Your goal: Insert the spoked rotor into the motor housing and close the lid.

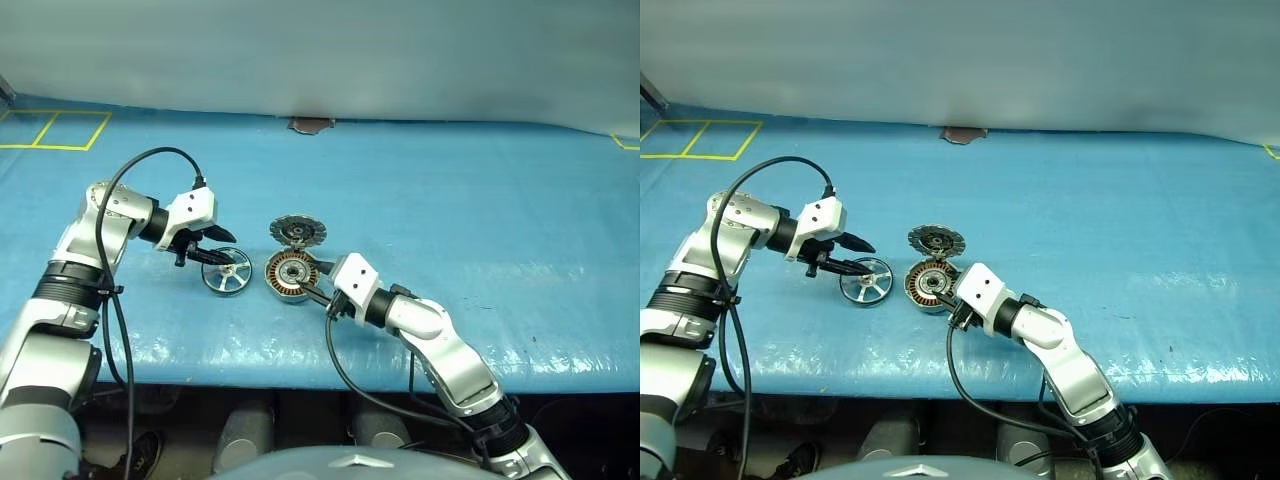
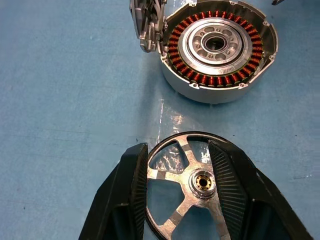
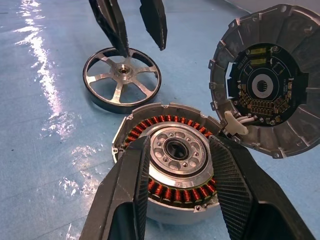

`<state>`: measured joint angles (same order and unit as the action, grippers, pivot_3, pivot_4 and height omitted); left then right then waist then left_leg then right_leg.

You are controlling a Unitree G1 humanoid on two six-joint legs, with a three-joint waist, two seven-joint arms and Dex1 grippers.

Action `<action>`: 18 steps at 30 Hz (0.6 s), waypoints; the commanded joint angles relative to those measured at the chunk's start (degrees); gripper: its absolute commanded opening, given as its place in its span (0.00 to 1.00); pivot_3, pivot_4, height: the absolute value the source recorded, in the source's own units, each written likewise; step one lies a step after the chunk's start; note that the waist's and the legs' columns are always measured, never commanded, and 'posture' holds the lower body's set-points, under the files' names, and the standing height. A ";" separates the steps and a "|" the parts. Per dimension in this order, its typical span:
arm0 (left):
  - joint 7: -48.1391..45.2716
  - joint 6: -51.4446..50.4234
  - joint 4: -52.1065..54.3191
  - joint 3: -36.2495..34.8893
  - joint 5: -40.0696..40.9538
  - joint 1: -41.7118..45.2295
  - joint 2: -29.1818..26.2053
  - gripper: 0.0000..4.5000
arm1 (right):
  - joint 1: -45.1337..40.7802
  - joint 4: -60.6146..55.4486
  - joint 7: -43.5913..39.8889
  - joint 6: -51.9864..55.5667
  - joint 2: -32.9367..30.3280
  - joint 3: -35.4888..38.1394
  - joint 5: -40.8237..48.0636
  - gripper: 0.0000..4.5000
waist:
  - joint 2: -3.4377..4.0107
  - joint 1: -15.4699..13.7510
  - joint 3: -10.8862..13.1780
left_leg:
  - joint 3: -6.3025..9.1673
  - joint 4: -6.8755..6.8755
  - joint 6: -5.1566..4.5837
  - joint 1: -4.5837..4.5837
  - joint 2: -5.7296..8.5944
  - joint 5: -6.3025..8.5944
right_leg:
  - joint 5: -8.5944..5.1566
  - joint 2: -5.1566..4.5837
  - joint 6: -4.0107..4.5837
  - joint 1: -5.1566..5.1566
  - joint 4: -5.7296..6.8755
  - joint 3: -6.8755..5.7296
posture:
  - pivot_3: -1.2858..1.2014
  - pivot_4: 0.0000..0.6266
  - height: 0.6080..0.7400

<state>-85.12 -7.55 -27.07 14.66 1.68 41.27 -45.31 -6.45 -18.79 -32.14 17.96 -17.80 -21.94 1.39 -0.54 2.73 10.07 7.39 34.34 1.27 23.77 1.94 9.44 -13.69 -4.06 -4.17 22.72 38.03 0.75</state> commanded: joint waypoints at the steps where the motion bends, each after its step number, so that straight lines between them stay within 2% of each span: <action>1: -0.07 1.35 0.35 -0.27 -0.91 0.42 -1.01 0.79 | -0.39 -1.82 0.09 -1.08 0.32 0.00 -0.07 0.44 | 0.00 -0.01 0.00 | 0.00 0.00 0.00 0.00 0.00 0.00 | 0.00 0.00 0.00 0.00 0.00 0.00 | 0.52 0.24 1.00; 11: -1.39 5.45 1.66 3.14 -5.07 -2.73 -1.97 0.79 | -1.01 -0.95 -0.20 -1.74 1.30 -0.95 -0.67 0.44 | 0.00 -0.05 0.00 | 0.01 0.00 0.00 0.00 -0.01 0.00 | 0.00 0.02 0.01 0.00 0.00 0.01 | 0.52 0.24 1.00; 18: 0.83 6.59 0.53 2.83 -6.64 -4.48 -2.68 0.79 | -0.81 -1.04 -0.25 -1.95 1.54 -0.95 -0.68 0.44 | 0.00 -0.08 0.00 | 0.02 0.00 0.00 0.00 -0.01 0.00 | 0.00 0.02 0.01 -0.01 0.00 0.02 | 0.52 0.24 1.00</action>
<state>-84.95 -1.69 -26.79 18.53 -4.34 36.85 -46.63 -6.79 -18.54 -32.42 17.45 -16.50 -23.05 0.59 -0.54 2.65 10.07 7.42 34.34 1.27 23.77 1.93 9.44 -13.69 -4.04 -4.16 22.71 38.03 0.76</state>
